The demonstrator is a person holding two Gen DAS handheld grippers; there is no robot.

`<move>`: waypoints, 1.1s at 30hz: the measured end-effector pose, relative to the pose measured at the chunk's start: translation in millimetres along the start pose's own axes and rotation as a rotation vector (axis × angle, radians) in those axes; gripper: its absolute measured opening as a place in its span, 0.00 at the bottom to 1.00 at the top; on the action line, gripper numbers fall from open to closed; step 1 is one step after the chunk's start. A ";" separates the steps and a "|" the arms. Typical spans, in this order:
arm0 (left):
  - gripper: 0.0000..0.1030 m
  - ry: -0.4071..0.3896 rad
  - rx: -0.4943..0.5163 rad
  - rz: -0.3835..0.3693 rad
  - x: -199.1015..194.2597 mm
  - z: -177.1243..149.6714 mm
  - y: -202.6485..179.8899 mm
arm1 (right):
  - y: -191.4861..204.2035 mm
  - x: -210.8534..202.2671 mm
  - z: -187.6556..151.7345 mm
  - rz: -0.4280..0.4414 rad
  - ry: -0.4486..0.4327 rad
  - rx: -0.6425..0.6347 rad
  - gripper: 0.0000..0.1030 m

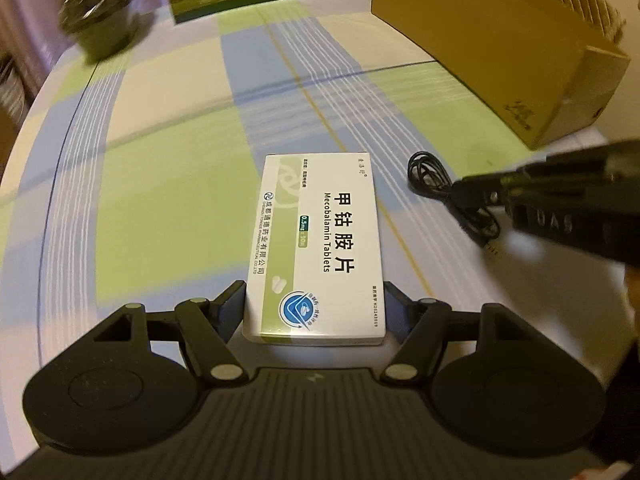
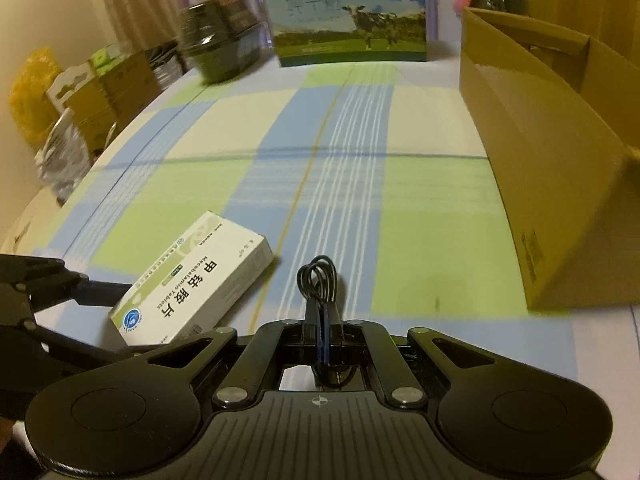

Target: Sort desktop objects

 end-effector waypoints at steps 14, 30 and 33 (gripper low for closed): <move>0.74 -0.076 -0.080 -0.007 -42.8 -29.2 -8.1 | -0.2 -35.3 -45.7 -0.015 -0.023 -0.026 0.57; 0.77 -0.089 -0.086 -0.014 -23.2 -22.1 -4.1 | 12.9 -10.6 -56.6 -0.031 -0.051 -0.187 0.43; 0.77 -0.094 -0.089 -0.028 -22.1 -20.8 -4.6 | 14.1 -10.3 -57.2 -0.024 -0.054 -0.199 0.36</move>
Point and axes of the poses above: each gripper's, at about its wrist camera, not at the fingertips, and x roughly the way its jaws point, y to its left, z to its top, the point moved 1 cm from there along x, roughly the way its jaws point, and after that the axes turned 1 degree about z, right-handed, at the moved point
